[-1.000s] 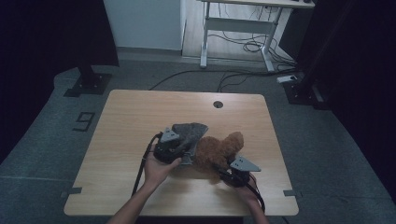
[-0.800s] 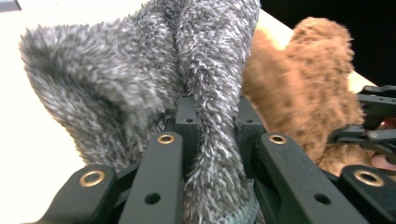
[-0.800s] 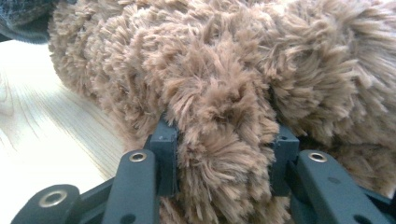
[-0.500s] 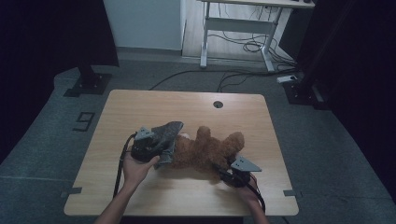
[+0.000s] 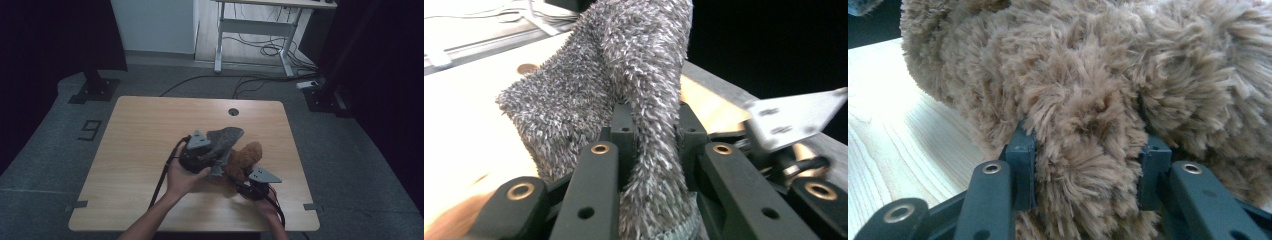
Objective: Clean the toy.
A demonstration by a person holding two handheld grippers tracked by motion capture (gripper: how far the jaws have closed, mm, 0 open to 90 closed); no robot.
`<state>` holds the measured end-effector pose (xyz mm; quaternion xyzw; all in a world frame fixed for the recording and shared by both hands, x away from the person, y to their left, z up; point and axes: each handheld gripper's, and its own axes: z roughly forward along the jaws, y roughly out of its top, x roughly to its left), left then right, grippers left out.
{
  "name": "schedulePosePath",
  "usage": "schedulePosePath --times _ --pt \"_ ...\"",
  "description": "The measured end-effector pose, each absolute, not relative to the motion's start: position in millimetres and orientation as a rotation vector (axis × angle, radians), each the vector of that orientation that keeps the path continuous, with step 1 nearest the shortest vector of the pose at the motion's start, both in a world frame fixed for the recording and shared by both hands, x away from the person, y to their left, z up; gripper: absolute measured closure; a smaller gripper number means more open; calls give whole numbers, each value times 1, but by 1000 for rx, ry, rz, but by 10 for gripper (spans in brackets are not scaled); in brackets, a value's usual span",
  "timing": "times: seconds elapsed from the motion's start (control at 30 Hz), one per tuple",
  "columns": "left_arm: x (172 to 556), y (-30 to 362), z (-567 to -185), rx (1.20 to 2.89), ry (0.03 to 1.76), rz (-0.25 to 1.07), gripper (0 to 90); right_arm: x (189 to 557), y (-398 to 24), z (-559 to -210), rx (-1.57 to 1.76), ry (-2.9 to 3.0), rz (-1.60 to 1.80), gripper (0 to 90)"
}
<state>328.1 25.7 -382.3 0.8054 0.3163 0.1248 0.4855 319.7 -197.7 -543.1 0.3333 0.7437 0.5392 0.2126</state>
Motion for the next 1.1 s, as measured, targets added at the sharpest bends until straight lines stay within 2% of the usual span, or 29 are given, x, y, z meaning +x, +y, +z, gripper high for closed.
schedulePosePath --times 0.2,0.3,0.37,0.43,0.57,0.63,0.8,0.97,1.1 --pt "350 -27 -407 2065 812 249 759 319 -198 -544 914 2059 1493 558" --pt "359 -38 -433 2136 848 253 760 318 -197 -545 918 2057 1491 560" --pt "361 -35 -447 2120 854 246 764 318 -197 -545 911 2066 1482 562" --pt "360 -29 -447 2094 860 230 767 318 -197 -546 912 2073 1474 565" --pt "356 -8 -439 2087 866 298 768 318 -196 -544 912 2073 1467 570" --pt "356 9 -437 2072 893 341 768 318 -196 -544 918 2070 1471 572" --pt "357 55 -434 1981 953 304 768 318 -197 -545 928 2062 1491 580" --pt "354 92 -428 1926 987 344 764 318 -196 -544 940 2050 1489 587" --pt "360 126 -432 1909 1077 354 761 318 -198 -545 943 2047 1494 589"
